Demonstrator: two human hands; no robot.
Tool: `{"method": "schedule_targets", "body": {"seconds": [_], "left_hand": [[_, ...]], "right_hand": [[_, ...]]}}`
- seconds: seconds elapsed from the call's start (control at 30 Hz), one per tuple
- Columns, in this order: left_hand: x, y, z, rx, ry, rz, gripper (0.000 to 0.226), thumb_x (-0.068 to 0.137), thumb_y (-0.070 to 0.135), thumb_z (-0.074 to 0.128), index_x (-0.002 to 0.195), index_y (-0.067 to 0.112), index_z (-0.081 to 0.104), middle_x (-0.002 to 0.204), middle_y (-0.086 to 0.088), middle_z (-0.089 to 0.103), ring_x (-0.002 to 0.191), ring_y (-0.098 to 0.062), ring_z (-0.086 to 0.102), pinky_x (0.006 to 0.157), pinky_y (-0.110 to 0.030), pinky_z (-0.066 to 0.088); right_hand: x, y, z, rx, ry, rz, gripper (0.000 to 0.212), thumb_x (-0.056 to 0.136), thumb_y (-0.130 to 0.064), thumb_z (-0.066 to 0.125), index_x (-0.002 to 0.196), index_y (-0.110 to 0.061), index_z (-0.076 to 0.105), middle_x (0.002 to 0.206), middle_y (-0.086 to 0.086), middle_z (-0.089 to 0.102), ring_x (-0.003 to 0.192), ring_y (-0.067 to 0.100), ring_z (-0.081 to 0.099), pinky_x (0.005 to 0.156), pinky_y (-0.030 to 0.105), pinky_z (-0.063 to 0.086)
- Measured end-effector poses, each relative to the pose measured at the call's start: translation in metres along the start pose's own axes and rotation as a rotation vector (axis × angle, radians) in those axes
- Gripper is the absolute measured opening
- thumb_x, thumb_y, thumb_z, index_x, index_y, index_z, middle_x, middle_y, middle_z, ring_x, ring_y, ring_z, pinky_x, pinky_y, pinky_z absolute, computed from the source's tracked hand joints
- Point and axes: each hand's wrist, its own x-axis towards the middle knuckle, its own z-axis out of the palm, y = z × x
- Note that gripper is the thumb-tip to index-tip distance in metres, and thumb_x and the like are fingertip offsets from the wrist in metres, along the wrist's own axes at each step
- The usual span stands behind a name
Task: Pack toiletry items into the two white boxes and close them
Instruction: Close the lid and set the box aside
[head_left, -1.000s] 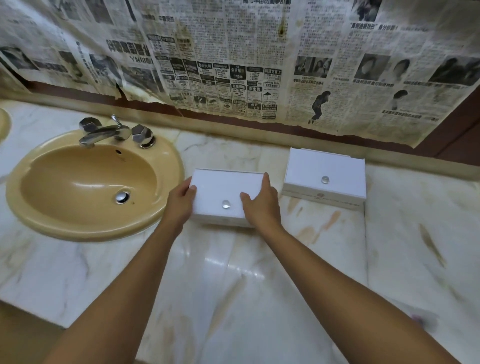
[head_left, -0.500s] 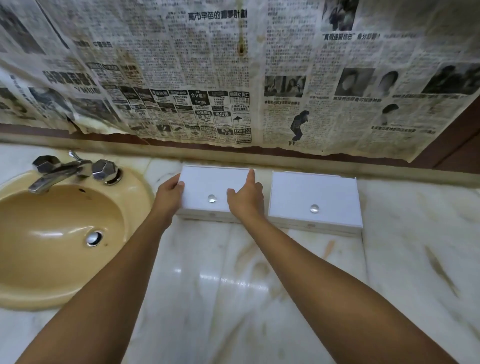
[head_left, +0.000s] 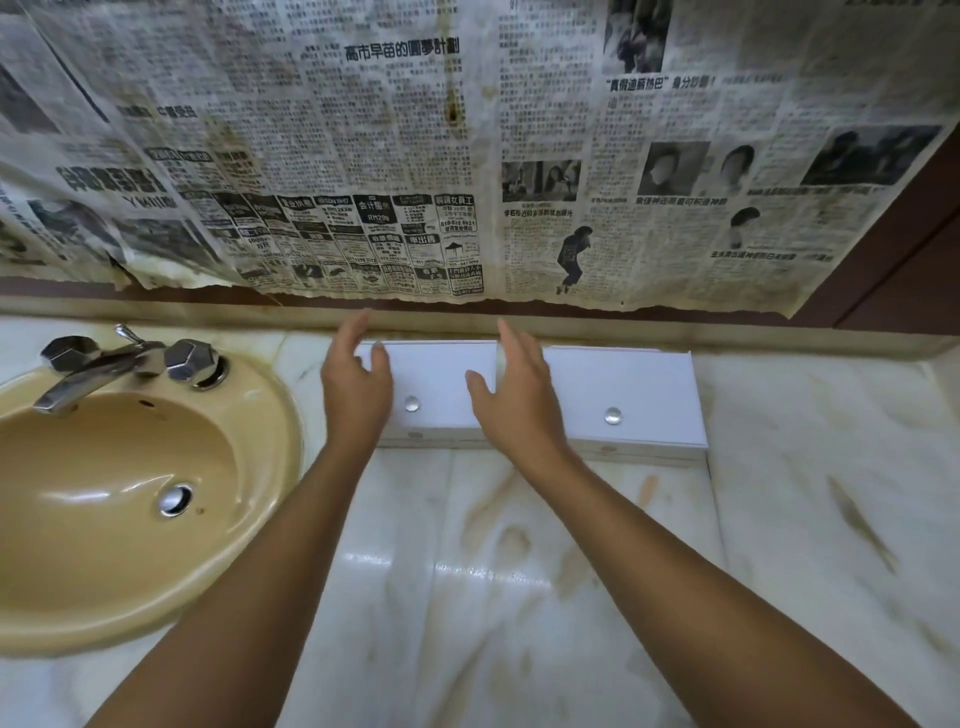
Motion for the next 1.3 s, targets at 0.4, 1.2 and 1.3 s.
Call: {"method": "schedule_targets", "body": {"seconds": [0.4,1.2,1.3], "left_hand": [[-0.066,0.064,0.109,0.111,-0.513,-0.086,0.042,0.102,0.026,0.048,0.143,0.019,0.045,0.144,-0.005,0.051,0.130,-0.020,0.048,0.094,-0.022,0.034],[-0.202,0.019,-0.038,0.015,-0.495,-0.225,0.032,0.102,0.024,0.045,0.131,0.034,0.055,0.140,0.011,0.049,0.114,-0.010,0.049,0.094,-0.026,0.038],[-0.226,0.004,-0.071,0.012,-0.450,-0.227,0.032,0.102,0.021,0.047,0.131,0.031,0.057,0.141,0.011,0.049,0.124,-0.009,0.046,0.103,-0.026,0.037]], "right_hand": [[0.015,0.073,-0.081,-0.255,0.288,0.248,0.065,0.091,-0.032,0.056,0.148,-0.023,0.027,0.153,0.010,0.025,0.142,0.027,0.020,0.114,0.047,0.020],[-0.177,0.047,-0.066,-0.202,-0.085,0.293,0.065,0.093,-0.038,0.053,0.149,-0.031,0.020,0.160,-0.001,0.006,0.145,0.021,0.012,0.110,0.042,0.024],[-0.206,0.040,-0.050,-0.184,-0.130,0.241,0.064,0.094,-0.037,0.053,0.149,-0.032,0.021,0.160,-0.003,0.005,0.145,0.019,0.009,0.113,0.040,0.024]]}}
